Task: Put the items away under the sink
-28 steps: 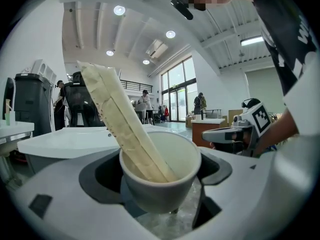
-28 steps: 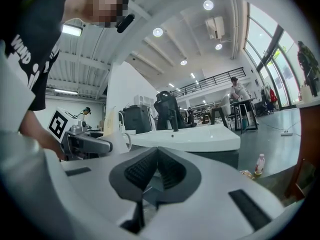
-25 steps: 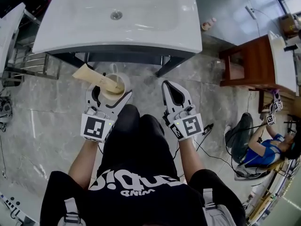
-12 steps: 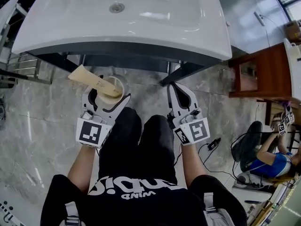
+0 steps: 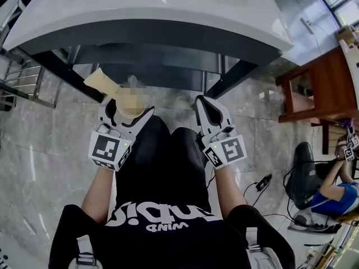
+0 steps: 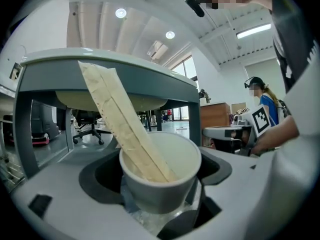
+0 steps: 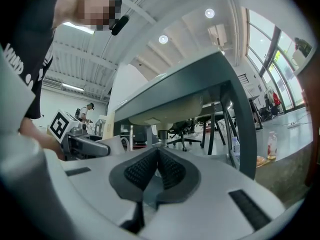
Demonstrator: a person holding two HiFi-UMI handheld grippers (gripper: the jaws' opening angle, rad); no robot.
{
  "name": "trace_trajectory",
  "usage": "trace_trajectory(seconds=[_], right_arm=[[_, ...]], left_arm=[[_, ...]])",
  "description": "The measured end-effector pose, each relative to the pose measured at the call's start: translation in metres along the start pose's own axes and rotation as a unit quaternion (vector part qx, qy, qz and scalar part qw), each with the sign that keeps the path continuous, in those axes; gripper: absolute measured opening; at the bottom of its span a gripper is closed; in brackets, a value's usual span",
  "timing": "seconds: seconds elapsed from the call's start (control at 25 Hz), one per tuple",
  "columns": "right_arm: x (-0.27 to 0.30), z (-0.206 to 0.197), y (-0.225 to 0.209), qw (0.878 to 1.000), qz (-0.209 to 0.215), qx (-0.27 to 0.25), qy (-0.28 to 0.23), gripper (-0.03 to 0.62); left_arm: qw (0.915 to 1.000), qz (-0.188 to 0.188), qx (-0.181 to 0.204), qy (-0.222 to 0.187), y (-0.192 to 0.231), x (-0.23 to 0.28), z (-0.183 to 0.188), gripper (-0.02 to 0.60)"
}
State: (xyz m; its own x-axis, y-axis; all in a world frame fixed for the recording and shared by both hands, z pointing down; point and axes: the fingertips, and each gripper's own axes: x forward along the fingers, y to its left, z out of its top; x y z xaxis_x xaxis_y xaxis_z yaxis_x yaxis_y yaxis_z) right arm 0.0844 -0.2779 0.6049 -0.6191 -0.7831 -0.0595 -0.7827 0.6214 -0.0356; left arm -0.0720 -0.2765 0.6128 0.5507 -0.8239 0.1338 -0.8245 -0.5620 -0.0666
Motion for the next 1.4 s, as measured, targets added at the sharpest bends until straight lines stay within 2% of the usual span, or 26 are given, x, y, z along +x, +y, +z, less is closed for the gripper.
trace_trajectory(seconds=[0.28, 0.64, 0.88, 1.4], right_arm=[[0.001, -0.010, 0.012, 1.000, 0.004, -0.014, -0.022, 0.018], [-0.004, -0.010, 0.016, 0.999, 0.003, -0.032, -0.023, 0.018], [0.000, -0.012, 0.012, 0.999, -0.007, -0.026, -0.019, 0.018], [0.013, -0.009, 0.021, 0.999, -0.002, -0.028, -0.032, 0.018]], left_arm=[[0.9999, -0.004, 0.012, -0.001, -0.006, 0.000, -0.019, 0.443], [0.9999, -0.005, 0.011, 0.009, -0.009, 0.018, -0.028, 0.443], [0.9998, -0.008, 0.010, 0.014, -0.004, 0.029, -0.034, 0.443], [0.9995, -0.010, 0.023, 0.017, 0.027, 0.078, -0.039, 0.443]])
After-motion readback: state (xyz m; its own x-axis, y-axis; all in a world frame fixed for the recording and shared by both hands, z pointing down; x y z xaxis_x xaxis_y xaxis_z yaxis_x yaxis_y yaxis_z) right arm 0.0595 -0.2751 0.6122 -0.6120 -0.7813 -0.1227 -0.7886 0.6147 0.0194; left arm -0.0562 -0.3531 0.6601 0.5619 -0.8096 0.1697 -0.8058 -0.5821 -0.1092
